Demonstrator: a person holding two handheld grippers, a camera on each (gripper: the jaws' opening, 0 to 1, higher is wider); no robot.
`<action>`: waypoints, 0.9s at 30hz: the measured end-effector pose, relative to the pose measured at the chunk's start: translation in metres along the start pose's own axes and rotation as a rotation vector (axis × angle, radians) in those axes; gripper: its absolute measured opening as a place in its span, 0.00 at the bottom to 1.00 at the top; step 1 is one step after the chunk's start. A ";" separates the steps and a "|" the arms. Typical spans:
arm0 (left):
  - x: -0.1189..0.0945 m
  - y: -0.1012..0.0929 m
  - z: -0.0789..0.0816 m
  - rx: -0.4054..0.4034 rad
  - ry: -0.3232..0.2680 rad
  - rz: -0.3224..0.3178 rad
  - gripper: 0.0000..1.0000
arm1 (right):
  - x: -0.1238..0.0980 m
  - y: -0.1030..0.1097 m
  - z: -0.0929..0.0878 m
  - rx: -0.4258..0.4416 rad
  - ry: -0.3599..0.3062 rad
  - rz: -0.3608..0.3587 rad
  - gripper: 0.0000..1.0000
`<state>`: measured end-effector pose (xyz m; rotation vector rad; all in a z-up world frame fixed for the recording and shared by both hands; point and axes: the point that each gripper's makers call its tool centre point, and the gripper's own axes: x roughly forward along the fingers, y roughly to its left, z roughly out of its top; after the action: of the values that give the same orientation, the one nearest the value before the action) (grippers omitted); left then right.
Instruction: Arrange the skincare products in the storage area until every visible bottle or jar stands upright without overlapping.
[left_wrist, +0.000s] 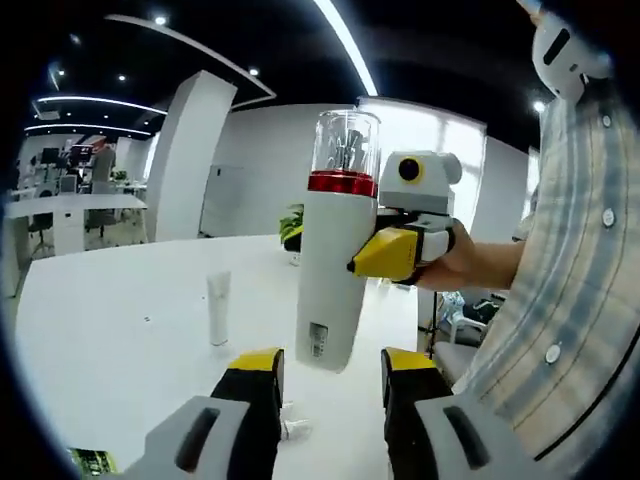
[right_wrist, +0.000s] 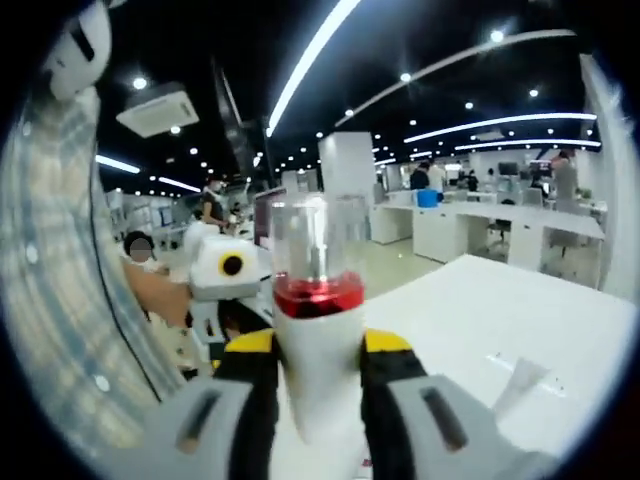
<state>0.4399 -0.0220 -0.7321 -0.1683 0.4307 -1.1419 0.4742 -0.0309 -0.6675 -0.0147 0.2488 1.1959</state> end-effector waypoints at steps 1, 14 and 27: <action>0.002 0.000 0.000 -0.002 0.002 -0.001 0.43 | -0.004 -0.005 -0.001 0.002 0.000 -0.013 0.28; 0.023 0.000 -0.010 0.006 0.077 -0.019 0.47 | -0.062 -0.081 -0.022 0.032 -0.016 -0.208 0.28; 0.027 -0.005 -0.012 -0.007 0.094 -0.004 0.47 | -0.071 -0.111 -0.036 -0.015 0.001 -0.206 0.28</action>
<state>0.4397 -0.0474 -0.7481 -0.1222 0.5178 -1.1558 0.5457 -0.1424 -0.7020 -0.0525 0.2337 0.9931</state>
